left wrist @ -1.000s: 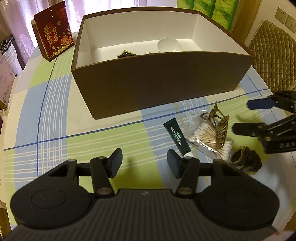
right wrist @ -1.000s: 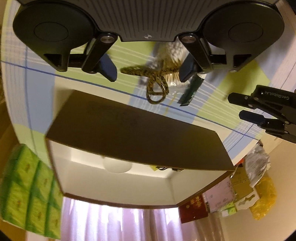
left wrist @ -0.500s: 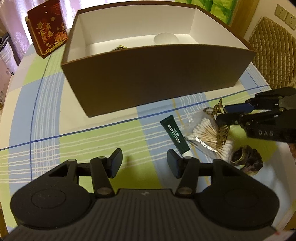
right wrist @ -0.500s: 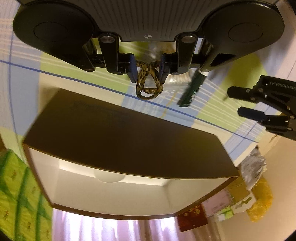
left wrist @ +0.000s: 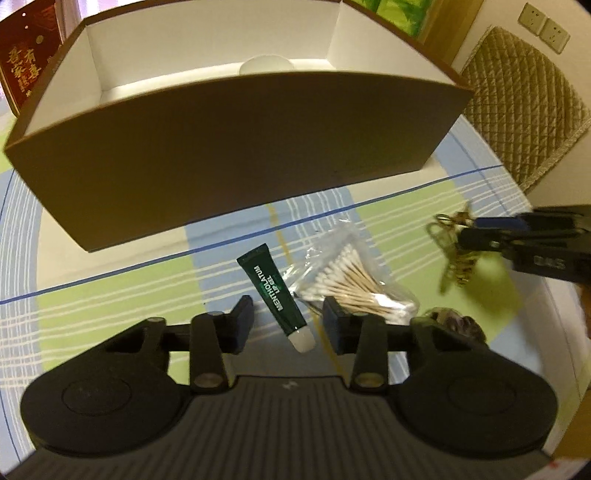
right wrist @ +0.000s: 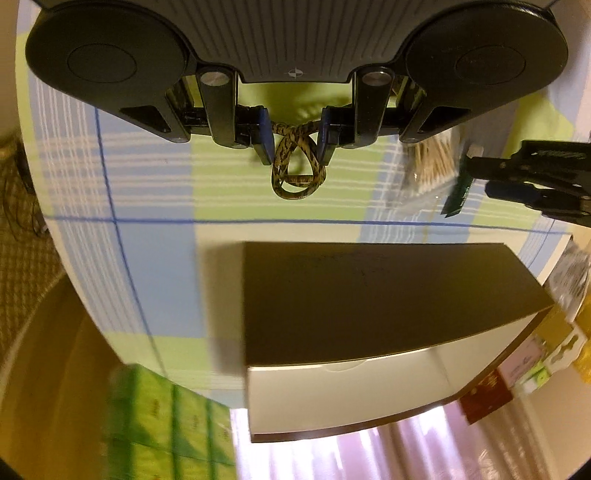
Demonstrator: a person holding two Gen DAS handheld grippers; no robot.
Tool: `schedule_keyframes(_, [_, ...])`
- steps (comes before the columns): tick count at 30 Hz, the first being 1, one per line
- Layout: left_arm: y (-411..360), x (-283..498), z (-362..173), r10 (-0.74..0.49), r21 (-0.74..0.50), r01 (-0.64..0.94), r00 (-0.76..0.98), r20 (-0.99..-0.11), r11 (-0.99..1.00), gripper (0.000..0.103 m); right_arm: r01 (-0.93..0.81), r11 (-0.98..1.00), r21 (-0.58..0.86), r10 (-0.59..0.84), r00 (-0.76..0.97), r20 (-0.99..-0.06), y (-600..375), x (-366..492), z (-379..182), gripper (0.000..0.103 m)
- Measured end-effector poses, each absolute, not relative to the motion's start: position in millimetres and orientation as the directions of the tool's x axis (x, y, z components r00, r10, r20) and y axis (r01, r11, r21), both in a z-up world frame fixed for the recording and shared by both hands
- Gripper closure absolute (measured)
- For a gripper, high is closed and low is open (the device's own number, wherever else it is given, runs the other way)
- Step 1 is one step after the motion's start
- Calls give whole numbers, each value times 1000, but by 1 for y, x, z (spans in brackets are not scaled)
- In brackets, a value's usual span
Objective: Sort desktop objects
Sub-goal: 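Grasp the gold hair claw clip with the right tool while the left tool grasps the green lip-balm tube, then lift the claw clip and lip-balm tube off the table with both tools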
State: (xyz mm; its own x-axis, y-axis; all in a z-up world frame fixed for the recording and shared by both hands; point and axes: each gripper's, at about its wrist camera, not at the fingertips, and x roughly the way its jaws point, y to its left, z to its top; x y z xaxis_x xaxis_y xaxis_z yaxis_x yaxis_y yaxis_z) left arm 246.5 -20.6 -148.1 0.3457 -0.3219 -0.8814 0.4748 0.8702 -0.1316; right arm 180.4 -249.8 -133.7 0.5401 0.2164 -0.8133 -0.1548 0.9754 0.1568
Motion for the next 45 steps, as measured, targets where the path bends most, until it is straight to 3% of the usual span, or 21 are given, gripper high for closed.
schedule_keyframes(2, [-21,250,-153,-312,-130,464,341,-887,876,76,-147,976,159,214,545,-811,-251,174,-133,81])
schedule_keyframes(4, [-18,252,-157,-315,-140,456,335,-888,879,89,-150,977,153,211,549,-809,-252,168,-133,81])
schedule_keyframes(5, [-16,252,-159,-313,-142,451,332,-890,881,90,-153,977,148,209,550,-809,-251,166,-133,81])
schedule_keyframes(16, [22,225,-155,-269,-131,392,322,-908,911,91,-179,976,127,205,531,-823,-246,148,-135,81])
schedule_keyframes(22, [33,206,-153,-297,-185,354,294,-909,917,88,-203,973,112,204,521,-829,-243,148,-137,80])
schedule_keyframes(28, [24,214,-151,-278,-155,368,310,-909,917,80,-213,972,101,200,518,-832,-239,152,-139,72])
schedule_keyframes(38, [16,216,-154,-252,-123,371,324,-912,921,80,-220,972,86,189,506,-842,-239,159,-142,60])
schedule_keyframes(45, [14,209,-154,-241,-103,370,348,-906,923,80,-261,963,72,194,482,-854,-234,162,-149,60])
